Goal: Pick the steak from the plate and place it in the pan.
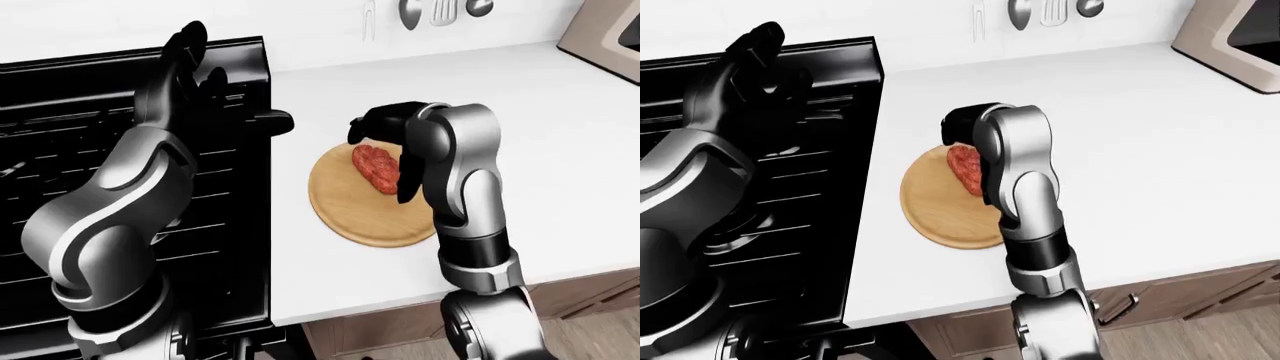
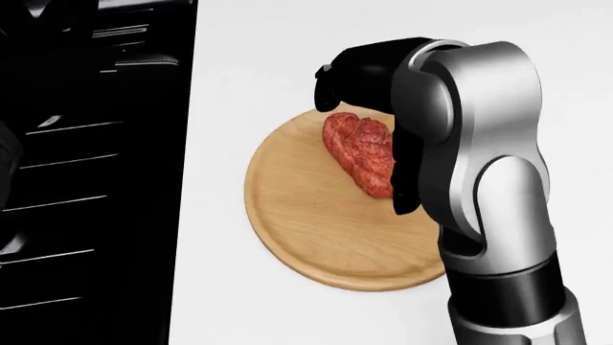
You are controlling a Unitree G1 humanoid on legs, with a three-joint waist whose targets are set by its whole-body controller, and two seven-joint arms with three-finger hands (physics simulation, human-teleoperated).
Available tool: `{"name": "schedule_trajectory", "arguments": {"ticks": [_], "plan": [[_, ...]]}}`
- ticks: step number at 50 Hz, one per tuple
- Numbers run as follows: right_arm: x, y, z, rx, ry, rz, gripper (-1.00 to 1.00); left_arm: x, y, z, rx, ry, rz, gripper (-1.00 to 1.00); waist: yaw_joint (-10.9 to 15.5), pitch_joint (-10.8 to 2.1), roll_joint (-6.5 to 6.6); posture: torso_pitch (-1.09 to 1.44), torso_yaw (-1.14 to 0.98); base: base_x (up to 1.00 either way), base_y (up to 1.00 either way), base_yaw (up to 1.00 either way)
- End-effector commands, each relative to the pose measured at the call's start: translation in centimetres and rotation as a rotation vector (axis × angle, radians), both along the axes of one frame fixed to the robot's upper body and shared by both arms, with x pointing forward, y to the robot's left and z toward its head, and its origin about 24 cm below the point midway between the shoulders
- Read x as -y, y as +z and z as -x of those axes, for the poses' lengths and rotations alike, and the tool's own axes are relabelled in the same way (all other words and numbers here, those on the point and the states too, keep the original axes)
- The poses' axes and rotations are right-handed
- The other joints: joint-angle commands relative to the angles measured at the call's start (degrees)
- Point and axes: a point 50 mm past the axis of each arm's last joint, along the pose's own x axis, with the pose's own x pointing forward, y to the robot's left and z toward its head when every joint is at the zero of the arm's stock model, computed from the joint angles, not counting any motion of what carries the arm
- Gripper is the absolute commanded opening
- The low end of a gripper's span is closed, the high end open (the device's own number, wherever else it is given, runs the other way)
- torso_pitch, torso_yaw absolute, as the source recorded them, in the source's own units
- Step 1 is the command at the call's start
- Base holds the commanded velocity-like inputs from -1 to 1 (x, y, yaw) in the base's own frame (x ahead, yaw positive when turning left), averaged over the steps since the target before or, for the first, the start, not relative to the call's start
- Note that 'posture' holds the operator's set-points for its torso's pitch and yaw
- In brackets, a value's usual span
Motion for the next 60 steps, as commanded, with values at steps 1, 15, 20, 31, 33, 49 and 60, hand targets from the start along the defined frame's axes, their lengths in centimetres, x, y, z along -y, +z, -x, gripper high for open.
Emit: {"name": "schedule_trajectory", "arguments": {"ticks": [1, 15, 20, 31, 33, 49, 60], "plan": [[-0.2, 1.5, 0.4, 0.082, 0.009, -0.011, 0.52, -0.2, 1.6, 0.6, 0.084, 0.007, 0.011, 1.00, -0.1, -1.44, -0.13, 0.00, 0.00, 0.00, 0.00, 0.00], [-0.2, 1.0, 0.1, 0.080, 0.005, -0.020, 0.52, -0.1, 1.6, 0.6, 0.084, 0.007, 0.011, 1.00, -0.1, -1.61, -0.05, 0.00, 0.00, 0.00, 0.00, 0.00], [-0.2, 0.7, 0.1, 0.075, 0.001, -0.019, 0.52, -0.1, 1.5, 0.5, 0.083, 0.005, 0.011, 1.00, -0.1, -1.68, -0.06, 0.00, 0.00, 0.00, 0.00, 0.00], [-0.2, 0.6, 0.1, 0.073, 0.001, -0.018, 0.51, -0.1, 1.6, 0.6, 0.084, 0.006, 0.011, 1.00, -0.1, -1.66, -0.05, 0.00, 0.00, 0.00, 0.00, 0.00], [-0.2, 0.6, 0.1, 0.072, 0.000, -0.018, 0.51, -0.1, 1.6, 0.6, 0.084, 0.006, 0.011, 1.00, -0.1, -1.67, -0.08, 0.00, 0.00, 0.00, 0.00, 0.00], [-0.2, 0.1, 0.0, 0.067, 0.001, -0.020, 0.47, -0.1, 1.6, 0.6, 0.084, 0.006, 0.013, 1.00, 0.0, -1.70, -0.20, 0.00, 0.00, 0.00, 0.00, 0.00], [-0.3, 0.1, -0.1, 0.070, 0.004, -0.020, 0.43, -0.1, 1.5, 0.5, 0.083, 0.005, 0.011, 1.00, 0.0, -1.73, -0.23, 0.00, 0.00, 0.00, 0.00, 0.00]]}}
